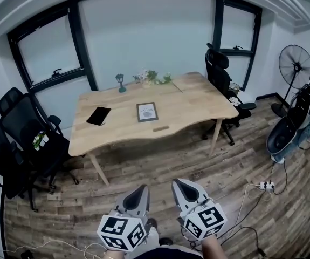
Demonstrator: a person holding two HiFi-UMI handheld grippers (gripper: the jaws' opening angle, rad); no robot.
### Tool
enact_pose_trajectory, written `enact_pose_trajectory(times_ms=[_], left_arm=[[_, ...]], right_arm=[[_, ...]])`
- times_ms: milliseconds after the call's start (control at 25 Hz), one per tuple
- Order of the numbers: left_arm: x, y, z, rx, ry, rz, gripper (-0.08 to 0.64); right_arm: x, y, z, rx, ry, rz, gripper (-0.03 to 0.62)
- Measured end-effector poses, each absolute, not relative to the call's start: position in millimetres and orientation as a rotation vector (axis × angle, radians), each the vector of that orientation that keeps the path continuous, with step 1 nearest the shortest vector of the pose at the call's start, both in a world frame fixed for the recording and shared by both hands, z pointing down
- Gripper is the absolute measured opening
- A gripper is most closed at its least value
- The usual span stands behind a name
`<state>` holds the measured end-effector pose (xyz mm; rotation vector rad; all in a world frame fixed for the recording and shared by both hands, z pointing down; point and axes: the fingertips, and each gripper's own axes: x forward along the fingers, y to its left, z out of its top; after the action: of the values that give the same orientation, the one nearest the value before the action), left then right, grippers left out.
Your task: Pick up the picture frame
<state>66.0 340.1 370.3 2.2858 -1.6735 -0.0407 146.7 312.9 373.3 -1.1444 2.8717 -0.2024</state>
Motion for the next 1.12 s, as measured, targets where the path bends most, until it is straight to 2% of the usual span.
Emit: enact_pose_trajectory(times_ms=[1120], left_arm=[[-1, 211, 384, 2.322, -1.659, 0.037, 0.006]], right_arm=[[82, 189, 380, -1.225, 2.935, -0.147, 0.003]])
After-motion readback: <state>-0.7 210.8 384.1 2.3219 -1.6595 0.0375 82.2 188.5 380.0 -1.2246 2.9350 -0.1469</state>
